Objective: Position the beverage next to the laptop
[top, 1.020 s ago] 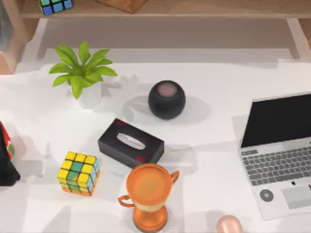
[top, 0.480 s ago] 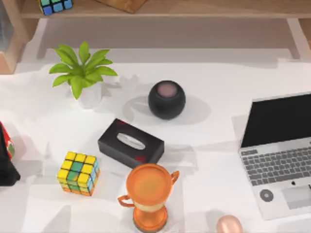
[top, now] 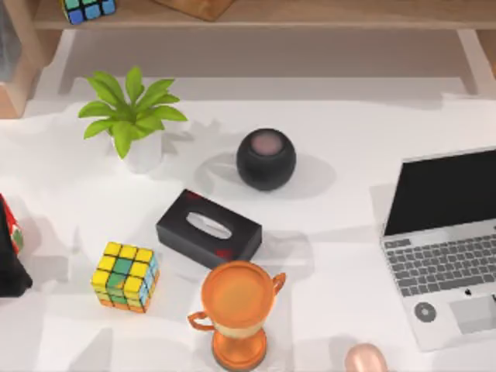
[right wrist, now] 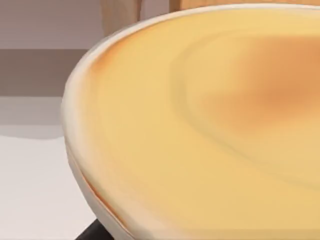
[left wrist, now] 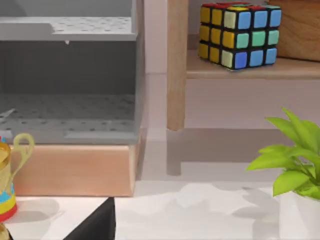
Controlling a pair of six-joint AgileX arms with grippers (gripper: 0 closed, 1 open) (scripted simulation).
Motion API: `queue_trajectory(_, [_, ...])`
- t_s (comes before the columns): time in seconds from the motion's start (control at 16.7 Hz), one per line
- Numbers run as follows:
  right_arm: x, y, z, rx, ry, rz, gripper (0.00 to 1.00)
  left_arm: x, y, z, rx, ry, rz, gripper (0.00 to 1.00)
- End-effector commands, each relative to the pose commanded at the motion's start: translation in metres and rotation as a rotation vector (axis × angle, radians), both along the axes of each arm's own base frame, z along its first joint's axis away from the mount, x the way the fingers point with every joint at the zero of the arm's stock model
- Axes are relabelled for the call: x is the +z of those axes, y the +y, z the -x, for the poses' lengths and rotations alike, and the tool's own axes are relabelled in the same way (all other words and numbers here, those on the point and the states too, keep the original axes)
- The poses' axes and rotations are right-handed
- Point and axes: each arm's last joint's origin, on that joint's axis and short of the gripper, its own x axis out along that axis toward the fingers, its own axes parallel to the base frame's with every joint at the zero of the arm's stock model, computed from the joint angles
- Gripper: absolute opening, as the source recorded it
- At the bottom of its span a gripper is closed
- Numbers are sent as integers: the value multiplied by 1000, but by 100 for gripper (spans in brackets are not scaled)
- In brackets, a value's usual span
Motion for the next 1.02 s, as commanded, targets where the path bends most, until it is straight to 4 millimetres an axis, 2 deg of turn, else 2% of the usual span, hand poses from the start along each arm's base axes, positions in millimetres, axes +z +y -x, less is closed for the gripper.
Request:
queue_trajectory(0.18, [9, -4, -3, -6, -37, 12, 0, 0, 0, 0, 0, 0, 0, 100])
queue_trajectory(0.36, [16, -7, 2, -11, -38, 8, 0, 0, 0, 0, 0, 0, 0, 100])
queue_trajectory(0.72, [25, -3, 31, 29, 24, -22, 0, 0, 0, 0, 0, 0, 0, 100])
queue_trajectory(1.02, [43, 2, 56, 75, -18, 7, 0, 0, 0, 0, 0, 0, 0, 100])
